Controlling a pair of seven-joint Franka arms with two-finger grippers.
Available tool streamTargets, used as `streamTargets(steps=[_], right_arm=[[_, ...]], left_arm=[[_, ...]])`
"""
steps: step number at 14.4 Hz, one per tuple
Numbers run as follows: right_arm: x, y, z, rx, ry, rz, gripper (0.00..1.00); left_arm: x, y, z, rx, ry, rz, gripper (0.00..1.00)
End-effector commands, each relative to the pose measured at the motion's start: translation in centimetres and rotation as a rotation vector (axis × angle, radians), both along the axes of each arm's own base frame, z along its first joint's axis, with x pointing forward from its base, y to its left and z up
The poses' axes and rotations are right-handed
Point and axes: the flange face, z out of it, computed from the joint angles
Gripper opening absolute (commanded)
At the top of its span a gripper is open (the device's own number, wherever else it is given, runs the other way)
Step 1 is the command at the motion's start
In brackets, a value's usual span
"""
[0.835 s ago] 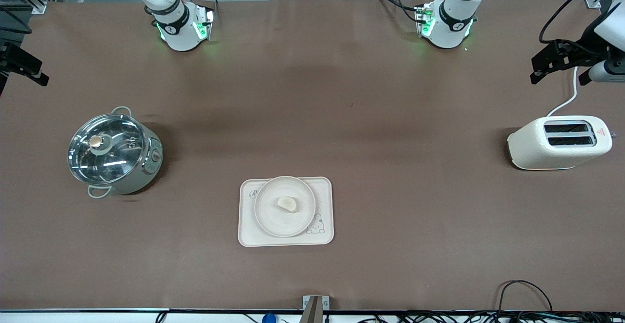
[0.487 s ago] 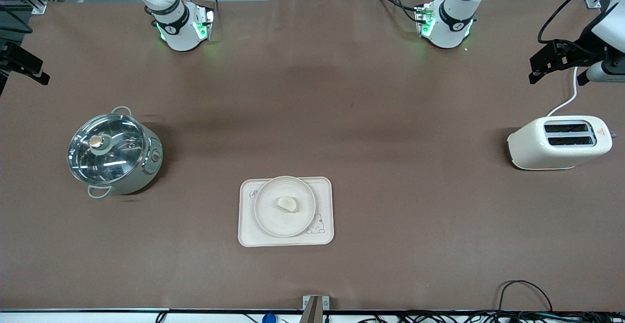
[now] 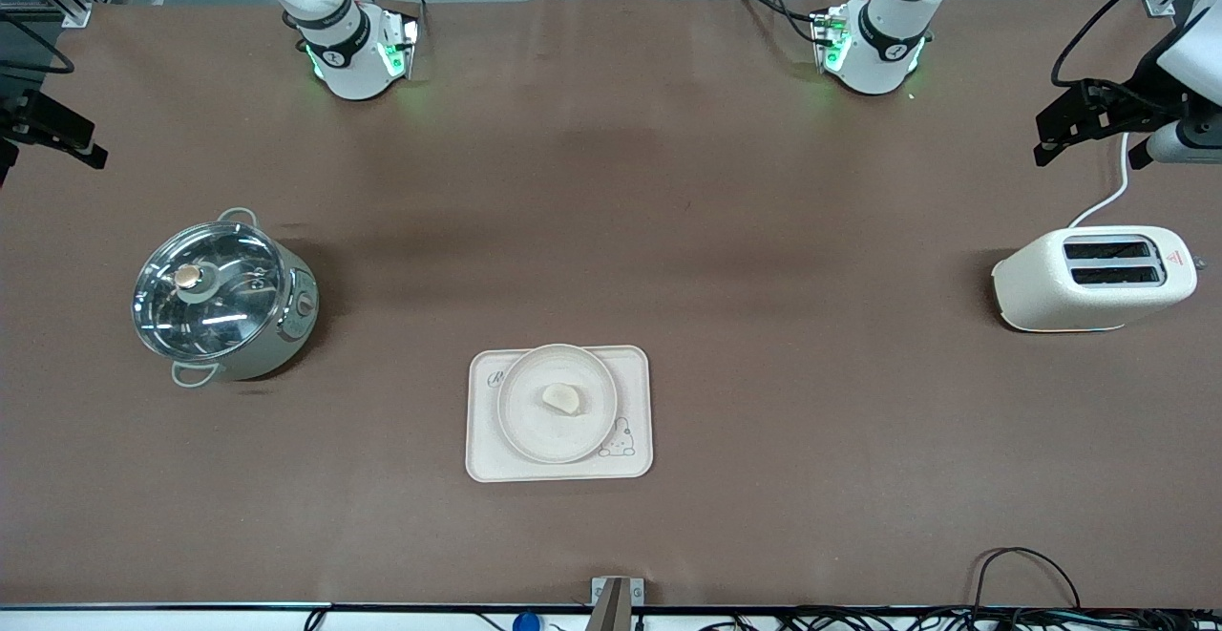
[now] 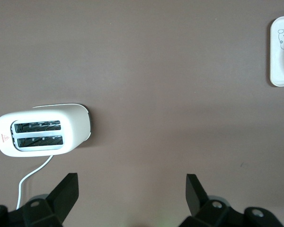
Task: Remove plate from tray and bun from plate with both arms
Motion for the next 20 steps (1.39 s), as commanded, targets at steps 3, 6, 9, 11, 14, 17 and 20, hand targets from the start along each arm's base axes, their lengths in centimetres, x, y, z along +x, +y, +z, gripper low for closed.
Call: streamTargets(steps=[3,6,9,11,14,17,20], right_arm=[[2.0,4.3,-3.6,0.107,-0.010,0.039,1.00],[5.2,8.1,-10.4,0.192,0.006,0.056,1.00],[7.9,12.5,-15.8,0.227,0.029,0.040,1.00],[9.3,16.2,-18.8,0.226,0.014,0.037,1.00],[10.8,19.8,-23.3,0.266,0.004,-0.003,1.00],[12.1,23.3,-27.7,0.319,-0.008,-0.022,1.00],[13.2,25.5,-32.1,0.350,0.016,-0.044,1.00]], left_arm=[[0.2,-0.6,0.4,0.002,0.004,0.001,1.00],[0.2,-0.5,0.4,0.002,0.004,0.004,1.00],[0.4,-0.5,0.3,0.001,0.004,0.002,1.00],[0.5,-0.5,0.2,0.002,0.005,0.002,1.00],[0.6,-0.5,0.1,0.002,0.004,0.002,1.00],[0.7,-0.5,0.2,0.001,-0.002,0.004,1.00],[0.8,-0.1,0.2,-0.001,-0.005,0.011,1.00]])
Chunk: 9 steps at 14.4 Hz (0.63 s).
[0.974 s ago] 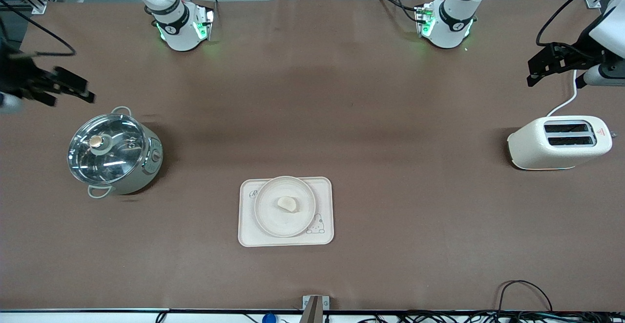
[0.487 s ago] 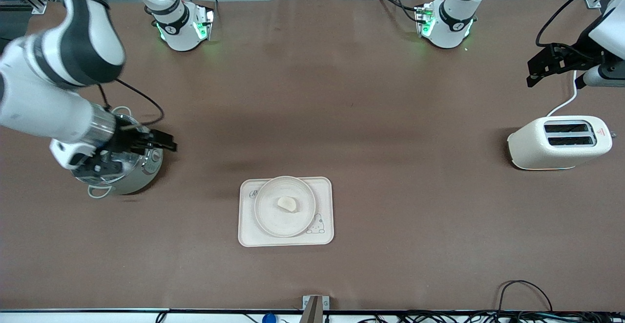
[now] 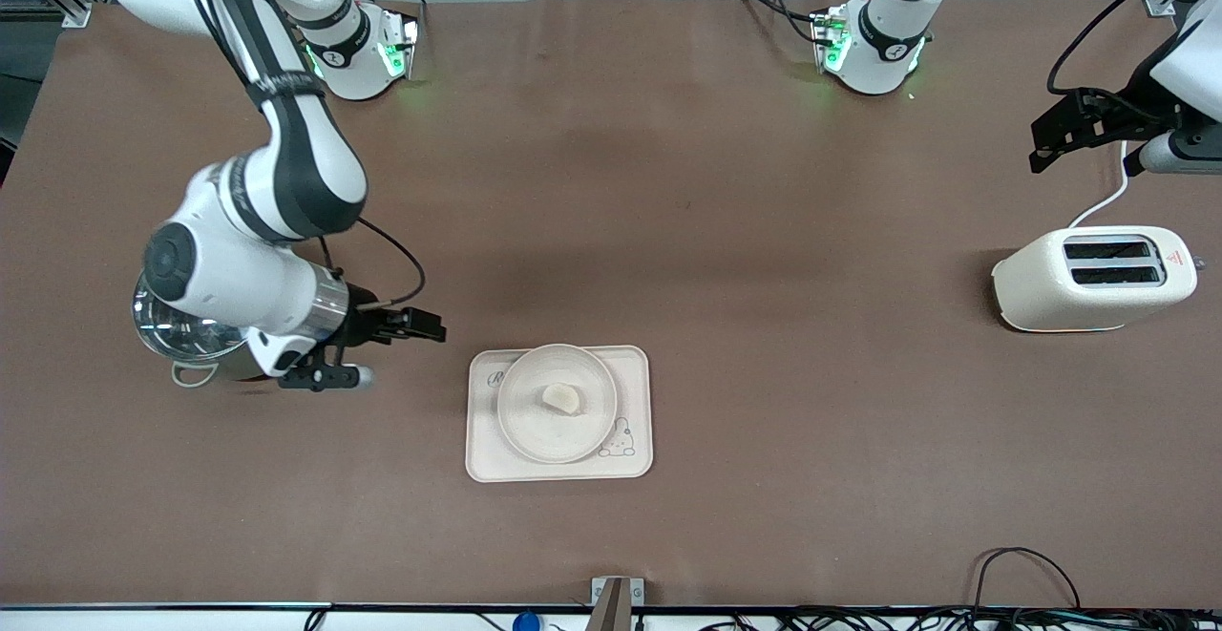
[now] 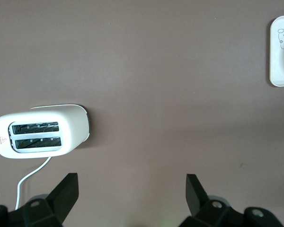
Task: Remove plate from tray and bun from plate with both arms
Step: 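Reach the right gripper to the rim of the white plate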
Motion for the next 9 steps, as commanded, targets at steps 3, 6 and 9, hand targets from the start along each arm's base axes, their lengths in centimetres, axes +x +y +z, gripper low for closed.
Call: streamTargets(steps=[3,6,9], right_arm=[[1.8,3.4,-5.8,0.014,-0.044,-0.041,1.00],[2.4,5.5,-10.2,0.019,-0.057,-0.060,1.00],[2.6,5.8,-11.3,0.087,-0.021,-0.125,0.98]], left_arm=[[0.3,0.3,0.6,0.000,-0.013,0.016,1.00],[0.3,0.5,0.7,0.000,-0.016,0.019,1.00],[0.8,0.5,0.0,-0.001,-0.004,0.019,1.00]])
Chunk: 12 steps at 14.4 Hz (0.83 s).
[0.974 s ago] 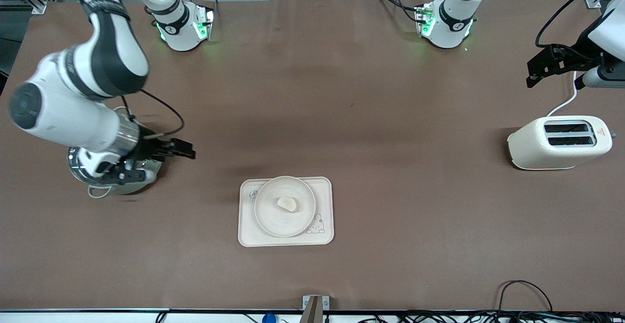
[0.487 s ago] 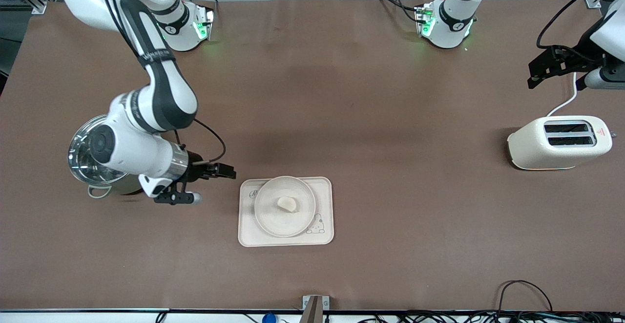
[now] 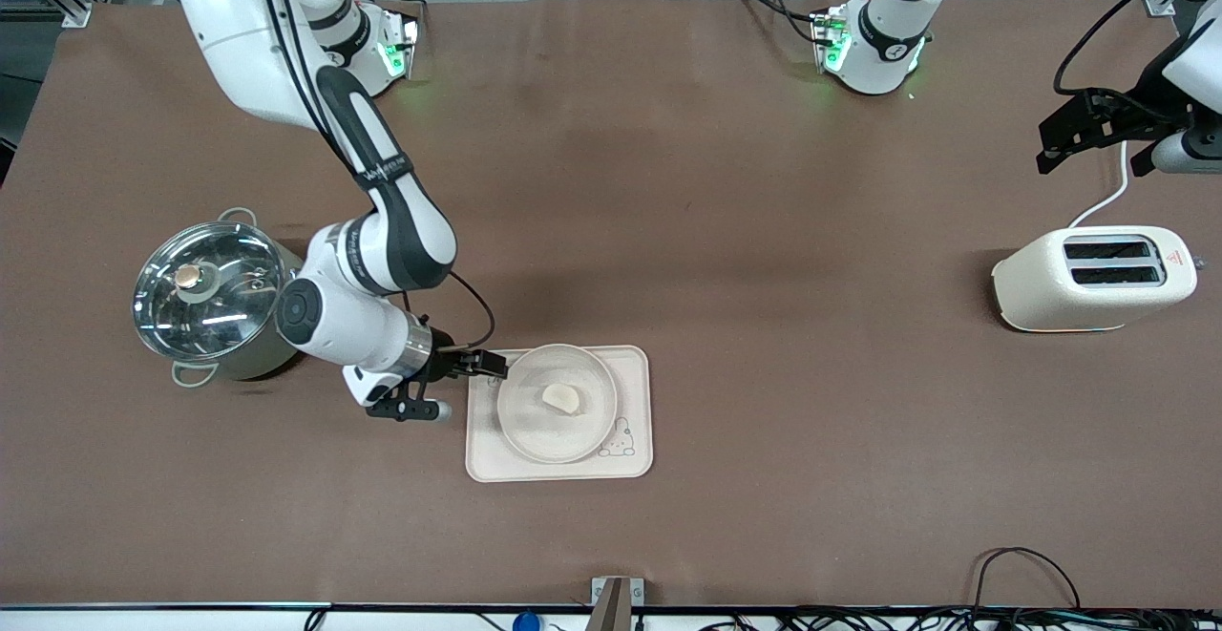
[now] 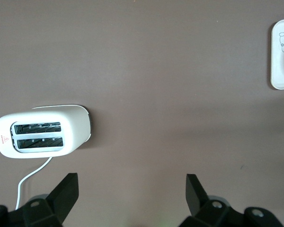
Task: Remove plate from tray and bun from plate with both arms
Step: 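Reach the right gripper to the rim of the white plate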
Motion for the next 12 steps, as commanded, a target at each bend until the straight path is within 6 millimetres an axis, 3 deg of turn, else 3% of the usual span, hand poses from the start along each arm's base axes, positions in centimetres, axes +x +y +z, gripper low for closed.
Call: streamTargets(steps=[1,5,7,9,12], right_arm=[[0.7,0.0,-0.9,0.049,0.021,-0.058,0.97],[0.8,0.2,-4.1,0.043,-0.033,-0.125,0.93],[0.7,0.1,-5.0,0.037,-0.023,-0.123,0.83],[0.7,0.1,-5.1,0.036,-0.022,-0.122,0.82],[0.7,0.2,-5.5,0.037,-0.017,-0.117,0.65]], left_arm=[[0.6,0.1,-0.1,0.000,-0.002,0.010,1.00],[0.6,0.0,0.0,-0.003,-0.001,0.010,1.00],[0.6,0.0,0.0,-0.004,-0.001,0.011,1.00],[0.6,0.0,0.0,-0.004,-0.001,0.011,1.00],[0.7,-0.1,0.0,-0.008,-0.004,0.009,1.00]])
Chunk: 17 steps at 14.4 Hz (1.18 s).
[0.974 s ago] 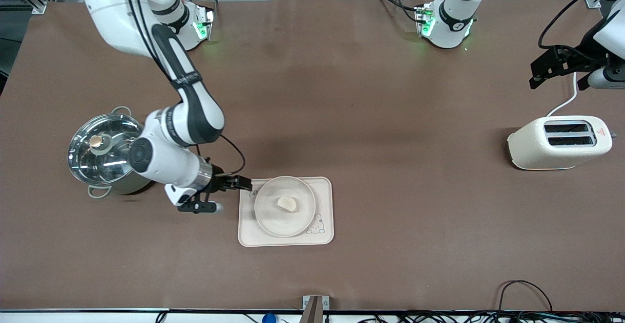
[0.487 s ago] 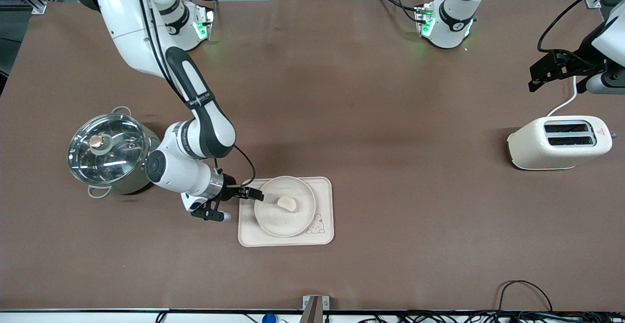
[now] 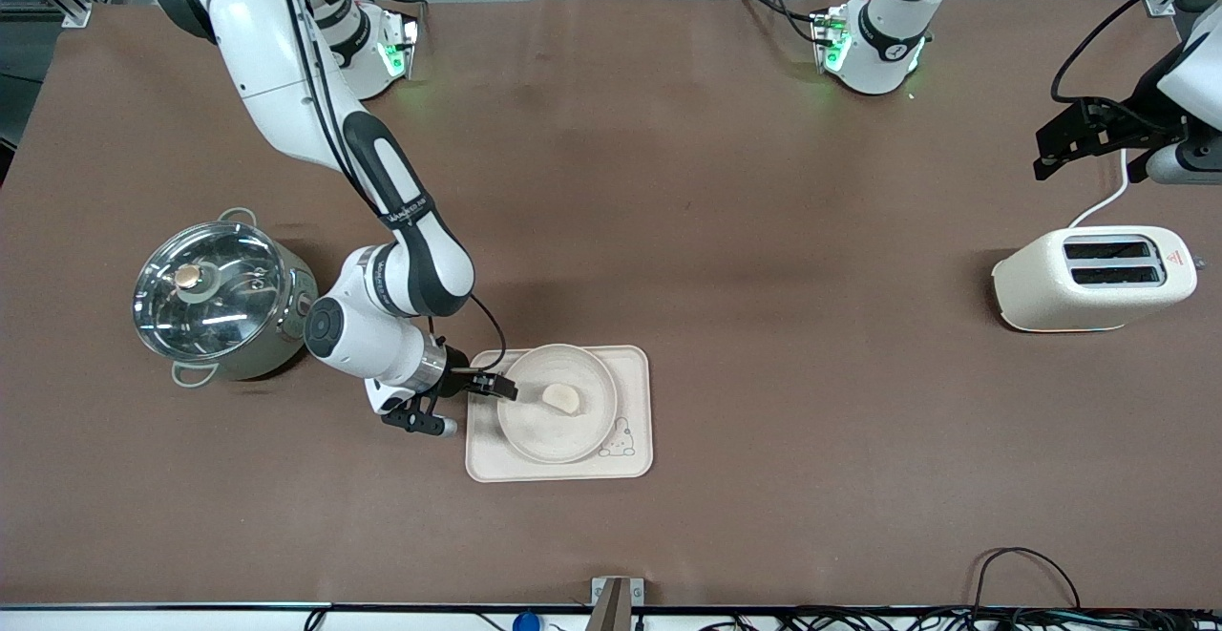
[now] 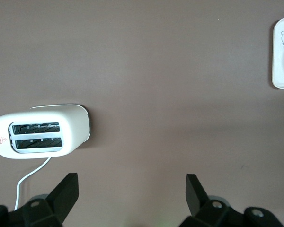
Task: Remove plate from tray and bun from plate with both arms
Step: 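Reach the right gripper to the rim of the white plate, then grasp the plate rim with the right gripper and lift it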
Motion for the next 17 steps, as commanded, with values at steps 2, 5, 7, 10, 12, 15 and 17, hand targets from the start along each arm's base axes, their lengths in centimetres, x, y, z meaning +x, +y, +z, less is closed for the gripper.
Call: streamTargets(steps=[2,5,7,10,12,15,17], right_arm=[[0.12,0.64,0.01,0.020,0.003,-0.011,0.55],[-0.18,1.09,-0.19,0.029,0.020,0.005,0.41],[-0.16,1.09,-0.18,0.028,0.019,0.004,0.35],[-0.22,1.18,-0.44,0.027,0.020,0.010,0.29],[-0.23,1.16,-0.54,0.025,0.018,0.013,0.24],[-0.29,1.26,-0.65,0.024,0.019,0.016,0.16],[-0.33,1.36,-0.65,0.024,0.019,0.018,0.03]], left_arm=[[0.21,-0.21,0.58,-0.007,-0.014,0.007,1.00],[0.21,-0.21,0.58,-0.007,-0.014,0.007,1.00],[0.15,-0.21,0.66,-0.007,-0.016,0.007,1.00],[0.16,-0.20,0.66,-0.005,-0.016,0.007,1.00],[0.27,-0.11,0.50,-0.005,-0.013,0.009,1.00],[0.25,-0.21,0.57,-0.007,-0.014,0.007,1.00],[0.25,-0.21,0.57,-0.007,-0.014,0.007,1.00]])
